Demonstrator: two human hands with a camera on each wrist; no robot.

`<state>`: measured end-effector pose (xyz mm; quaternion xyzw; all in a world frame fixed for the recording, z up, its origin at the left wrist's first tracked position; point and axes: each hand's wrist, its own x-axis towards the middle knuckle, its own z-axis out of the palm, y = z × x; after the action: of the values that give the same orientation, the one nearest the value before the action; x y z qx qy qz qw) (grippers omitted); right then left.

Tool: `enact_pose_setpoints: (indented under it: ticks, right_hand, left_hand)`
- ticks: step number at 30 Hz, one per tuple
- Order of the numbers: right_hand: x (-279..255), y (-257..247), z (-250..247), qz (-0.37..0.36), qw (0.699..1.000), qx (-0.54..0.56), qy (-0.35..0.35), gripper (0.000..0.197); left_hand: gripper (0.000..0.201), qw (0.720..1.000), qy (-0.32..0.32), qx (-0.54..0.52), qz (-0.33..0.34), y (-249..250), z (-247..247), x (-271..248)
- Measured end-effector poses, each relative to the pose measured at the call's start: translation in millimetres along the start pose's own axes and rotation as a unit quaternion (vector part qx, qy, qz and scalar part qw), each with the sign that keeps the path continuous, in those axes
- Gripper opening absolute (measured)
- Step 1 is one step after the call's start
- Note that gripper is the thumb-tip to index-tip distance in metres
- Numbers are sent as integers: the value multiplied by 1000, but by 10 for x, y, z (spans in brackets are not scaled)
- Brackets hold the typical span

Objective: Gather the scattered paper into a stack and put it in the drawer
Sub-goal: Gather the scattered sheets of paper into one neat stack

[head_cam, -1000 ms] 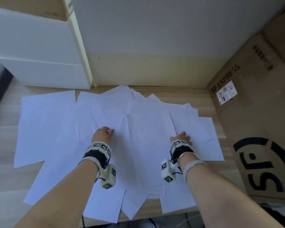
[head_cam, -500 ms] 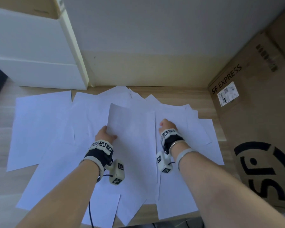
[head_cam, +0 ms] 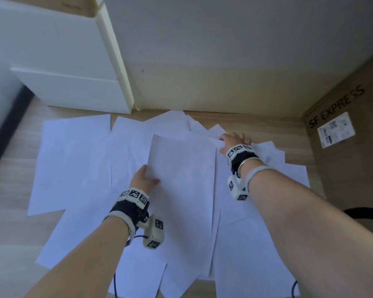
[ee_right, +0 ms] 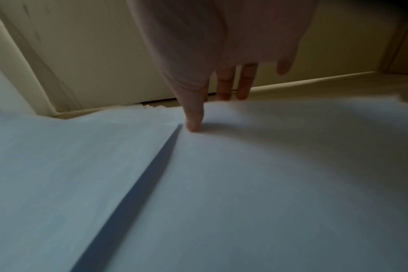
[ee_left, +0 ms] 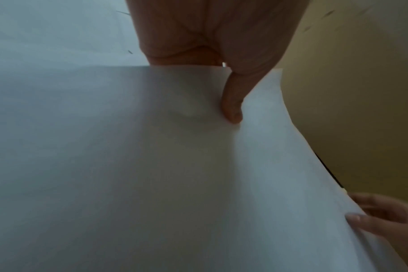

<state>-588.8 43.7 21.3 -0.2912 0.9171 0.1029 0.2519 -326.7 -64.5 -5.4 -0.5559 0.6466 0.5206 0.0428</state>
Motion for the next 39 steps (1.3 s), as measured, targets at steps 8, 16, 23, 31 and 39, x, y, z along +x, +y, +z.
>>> enact_pose_setpoints:
  ticks: [8,16,23,31,39]
  right_hand:
    - [-327,230,18,111,992,37,-56,19]
    - [-759,-47,389,92,988,86,-88,32]
    - [-924,-214,522,244,932,265,-47,47]
    - [-1094,-393,566,229,880,416,-15,52]
    - [-1268,-347,584,231,830,507,5,79]
  left_hand:
    - [40,996,78,-53,-7,48,-16,51]
    - [39,983,149,107,-33,125,-28,112]
    - [61,979,156,99,-87,95,-172,86]
    - [73,989,114,44,-87,118,-236,48]
    - [59,997,20,57,-58,74,-110,-138]
